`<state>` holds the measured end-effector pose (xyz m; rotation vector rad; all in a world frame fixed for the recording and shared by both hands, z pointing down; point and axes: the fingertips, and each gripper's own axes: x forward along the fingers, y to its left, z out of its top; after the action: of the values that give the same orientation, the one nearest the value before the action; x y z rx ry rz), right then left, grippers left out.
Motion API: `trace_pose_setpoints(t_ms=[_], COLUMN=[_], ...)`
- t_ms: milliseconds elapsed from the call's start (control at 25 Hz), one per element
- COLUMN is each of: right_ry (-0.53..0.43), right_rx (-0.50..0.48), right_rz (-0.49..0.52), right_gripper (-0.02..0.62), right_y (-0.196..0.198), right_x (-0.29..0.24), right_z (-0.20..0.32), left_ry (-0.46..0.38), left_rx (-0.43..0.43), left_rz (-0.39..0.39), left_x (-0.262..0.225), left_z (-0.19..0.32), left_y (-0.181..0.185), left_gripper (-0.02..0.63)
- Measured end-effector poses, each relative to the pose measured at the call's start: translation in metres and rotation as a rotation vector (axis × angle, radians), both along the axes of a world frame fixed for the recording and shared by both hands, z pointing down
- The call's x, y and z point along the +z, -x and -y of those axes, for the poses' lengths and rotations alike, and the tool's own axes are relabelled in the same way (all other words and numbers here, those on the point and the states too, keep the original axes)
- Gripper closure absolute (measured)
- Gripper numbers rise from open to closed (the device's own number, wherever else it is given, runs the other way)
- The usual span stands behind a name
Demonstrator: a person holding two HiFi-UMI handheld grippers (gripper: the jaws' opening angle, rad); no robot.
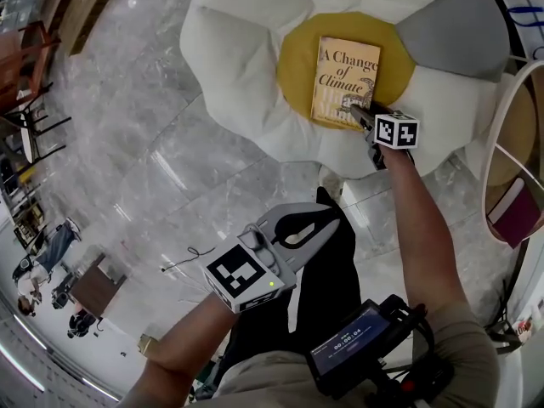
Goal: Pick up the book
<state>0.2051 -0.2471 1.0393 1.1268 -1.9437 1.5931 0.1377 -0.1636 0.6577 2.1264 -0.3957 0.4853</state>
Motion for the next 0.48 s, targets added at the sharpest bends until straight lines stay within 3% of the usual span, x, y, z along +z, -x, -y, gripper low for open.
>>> trace_pose_setpoints(t_ms=[360, 480], right_ry=[-0.045, -0.04], right_rx=[0.028, 0.071], right_rz=[-0.172, -0.176], right_gripper=[0.359, 0.368], right_y=[0.013, -0.005], right_x=[-0.031, -0.033], right_z=[0.0, -0.001], left_ry=[-0.02, -0.025], left_rx=[-0.035, -0.051], left_rz=[-0.028, -0.026], left_x=[-0.03, -0.031], left_z=[0.007, 0.003], left_y=[0.009, -0.003], left_gripper=[0.594, 0.594])
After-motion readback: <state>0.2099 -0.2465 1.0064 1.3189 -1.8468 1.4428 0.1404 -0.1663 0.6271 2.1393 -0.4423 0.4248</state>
